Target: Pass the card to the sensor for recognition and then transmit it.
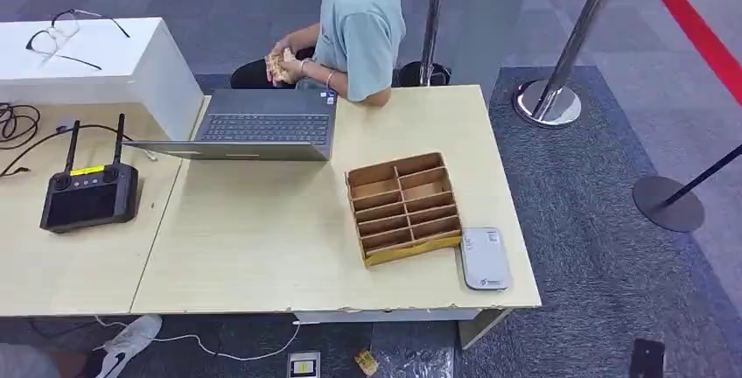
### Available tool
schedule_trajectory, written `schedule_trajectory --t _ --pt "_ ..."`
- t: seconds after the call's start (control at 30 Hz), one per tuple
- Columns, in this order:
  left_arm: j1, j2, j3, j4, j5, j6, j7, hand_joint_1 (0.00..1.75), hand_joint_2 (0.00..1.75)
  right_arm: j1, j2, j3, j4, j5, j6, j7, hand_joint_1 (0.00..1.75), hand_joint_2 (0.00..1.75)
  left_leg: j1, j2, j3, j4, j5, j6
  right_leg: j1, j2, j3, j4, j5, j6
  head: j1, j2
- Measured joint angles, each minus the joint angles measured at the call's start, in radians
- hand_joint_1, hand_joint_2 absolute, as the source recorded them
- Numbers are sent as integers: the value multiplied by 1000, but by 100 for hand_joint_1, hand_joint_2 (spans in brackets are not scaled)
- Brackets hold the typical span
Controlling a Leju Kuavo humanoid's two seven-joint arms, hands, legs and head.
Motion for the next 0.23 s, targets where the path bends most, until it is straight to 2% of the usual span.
schedule_trajectory --t 0.07,0.1,0.13,0.23 --pt "0 8 4 -1 4 0 2 0 175 -3 40 -22 58 32 -1 56 0 175 0 0 0 -1 0 0 0 0 0 0 0 0 0 0" --pt "0 14 9 -2 7 1 5 0 175 -5 90 -54 123 97 -2 63 0 175 0 0 0 -2 0 0 0 0 0 0 -2 -2 -1 0" --pt "-1 27 16 -5 6 -6 2 0 175 -30 136 -125 216 181 -7 2 0 175 1 2 1 -3 0 -1 2 2 0 1 -2 -3 0 0" --pt "-1 36 18 -6 0 -16 -14 0 175 -52 150 -181 296 188 -8 -98 0 175 1 1 1 -3 0 -1 2 1 0 1 -3 -4 0 0"
